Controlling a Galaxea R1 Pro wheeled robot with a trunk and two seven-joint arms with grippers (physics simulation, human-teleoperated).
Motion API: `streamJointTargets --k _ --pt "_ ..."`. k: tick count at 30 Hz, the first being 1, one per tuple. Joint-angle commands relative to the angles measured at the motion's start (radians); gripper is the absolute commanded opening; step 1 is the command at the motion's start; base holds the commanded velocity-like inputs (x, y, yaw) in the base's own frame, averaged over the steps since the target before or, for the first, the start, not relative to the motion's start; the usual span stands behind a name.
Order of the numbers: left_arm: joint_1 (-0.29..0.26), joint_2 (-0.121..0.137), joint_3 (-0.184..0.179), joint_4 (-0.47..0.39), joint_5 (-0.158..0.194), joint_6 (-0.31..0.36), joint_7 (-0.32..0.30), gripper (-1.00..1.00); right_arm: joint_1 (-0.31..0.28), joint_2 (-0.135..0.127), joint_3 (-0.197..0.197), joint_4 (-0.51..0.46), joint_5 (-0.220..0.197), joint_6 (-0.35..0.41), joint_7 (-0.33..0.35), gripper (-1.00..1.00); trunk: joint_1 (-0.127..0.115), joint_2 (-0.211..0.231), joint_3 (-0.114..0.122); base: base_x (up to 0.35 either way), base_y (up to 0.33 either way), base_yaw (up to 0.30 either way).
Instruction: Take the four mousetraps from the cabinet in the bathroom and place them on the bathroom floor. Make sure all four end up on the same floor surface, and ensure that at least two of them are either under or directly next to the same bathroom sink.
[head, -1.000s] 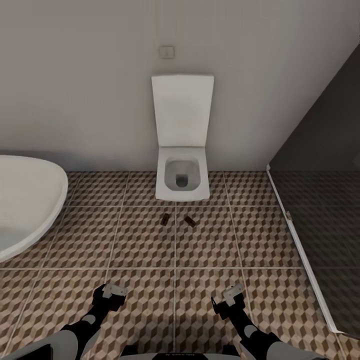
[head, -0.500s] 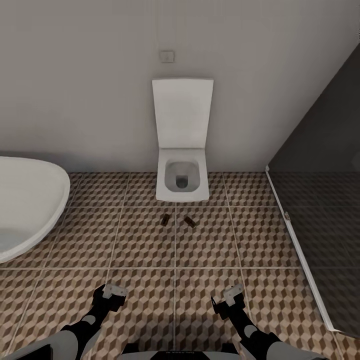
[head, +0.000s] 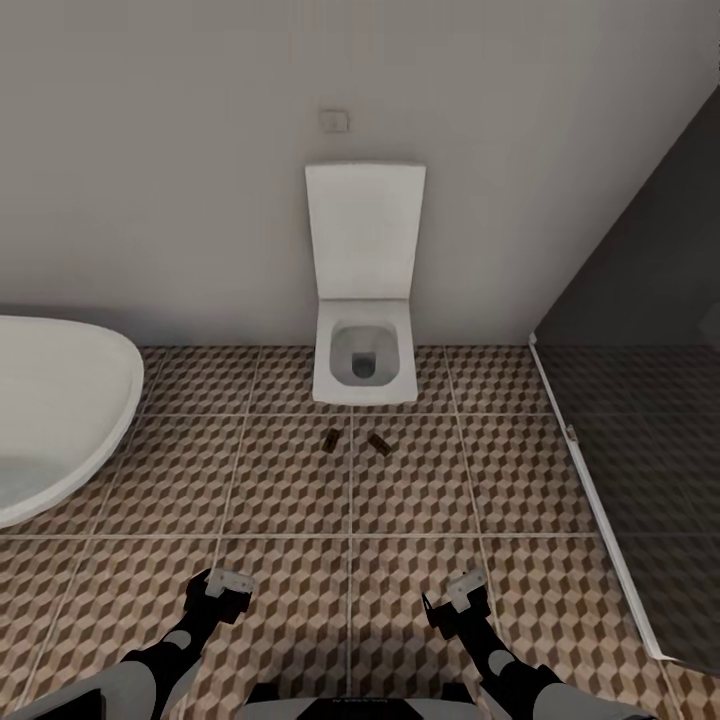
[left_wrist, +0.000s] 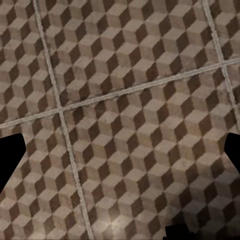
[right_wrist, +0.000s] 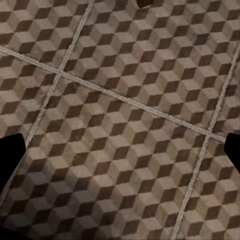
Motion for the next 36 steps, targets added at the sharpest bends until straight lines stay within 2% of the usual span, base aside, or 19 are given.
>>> streamJointTargets --k 1,36 --pt "0.000 -0.001 -0.007 0.001 0.001 -0.003 0.002 1.00 -0.001 0.000 0.003 0.001 0.010 -0.001 -0.010 1.00 -0.004 0.007 0.003 0.000 0.000 0.000" --pt "0.001 -0.002 -0.007 0.001 0.001 -0.003 0.002 1.00 -0.001 0.000 0.003 0.001 0.010 -0.001 -0.010 1.00 -0.138 0.252 0.112 0.000 0.000 0.000"
